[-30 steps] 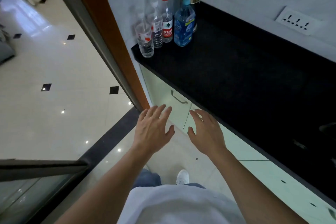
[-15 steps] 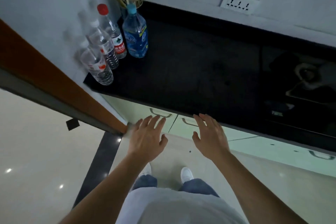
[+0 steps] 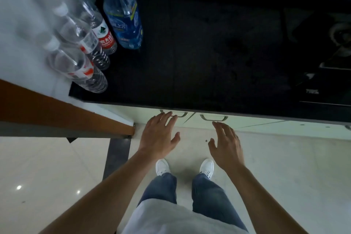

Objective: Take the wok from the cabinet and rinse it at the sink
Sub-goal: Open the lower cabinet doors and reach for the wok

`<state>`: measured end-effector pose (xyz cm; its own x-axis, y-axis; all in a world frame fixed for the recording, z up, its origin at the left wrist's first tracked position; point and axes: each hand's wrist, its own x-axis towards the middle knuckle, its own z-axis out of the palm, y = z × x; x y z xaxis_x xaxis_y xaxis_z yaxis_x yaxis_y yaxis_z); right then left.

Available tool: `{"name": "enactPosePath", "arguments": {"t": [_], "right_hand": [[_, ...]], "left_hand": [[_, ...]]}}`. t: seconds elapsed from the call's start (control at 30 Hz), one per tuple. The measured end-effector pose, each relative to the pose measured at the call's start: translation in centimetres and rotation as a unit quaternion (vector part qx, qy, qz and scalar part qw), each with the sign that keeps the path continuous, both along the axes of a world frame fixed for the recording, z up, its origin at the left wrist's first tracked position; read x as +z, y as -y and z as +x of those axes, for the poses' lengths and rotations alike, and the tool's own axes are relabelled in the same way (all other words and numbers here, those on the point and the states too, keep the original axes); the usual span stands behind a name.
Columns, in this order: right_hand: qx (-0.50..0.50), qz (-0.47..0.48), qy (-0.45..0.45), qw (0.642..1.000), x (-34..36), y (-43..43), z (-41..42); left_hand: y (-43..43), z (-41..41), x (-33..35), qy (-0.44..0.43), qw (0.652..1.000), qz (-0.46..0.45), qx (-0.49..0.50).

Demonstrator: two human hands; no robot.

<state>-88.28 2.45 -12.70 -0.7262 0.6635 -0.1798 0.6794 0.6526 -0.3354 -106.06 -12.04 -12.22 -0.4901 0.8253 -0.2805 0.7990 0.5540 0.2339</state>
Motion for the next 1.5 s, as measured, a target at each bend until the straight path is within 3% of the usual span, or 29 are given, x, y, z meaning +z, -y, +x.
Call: {"name": "enactPosePath", "arguments": {"t": [0.33, 0.6, 1.03, 1.5], "right_hand": [[-0.031, -0.007, 0.039, 0.999, -6.1, -1.4, -2.6], [-0.049, -0.01, 0.014, 0.999, -7.6, -0.2, -2.1], [-0.002, -0.044, 0.027, 0.999, -6.8, 2.4, 5.1], [0.065, -0.079, 0.067, 0.992, -5.5, 3.7, 17.6]], "left_hand": [[-2.8, -0.3, -6.1, 0.006, 0.999, 0.015, -0.046], [-2.8, 1.0, -7.7, 0.036, 0.999, 0.03, 0.005], [5.9, 6.7, -7.1, 0.047, 0.994, 0.079, 0.055], [17.4, 10.7, -6.0, 0.039, 0.988, 0.05, 0.141]]}}
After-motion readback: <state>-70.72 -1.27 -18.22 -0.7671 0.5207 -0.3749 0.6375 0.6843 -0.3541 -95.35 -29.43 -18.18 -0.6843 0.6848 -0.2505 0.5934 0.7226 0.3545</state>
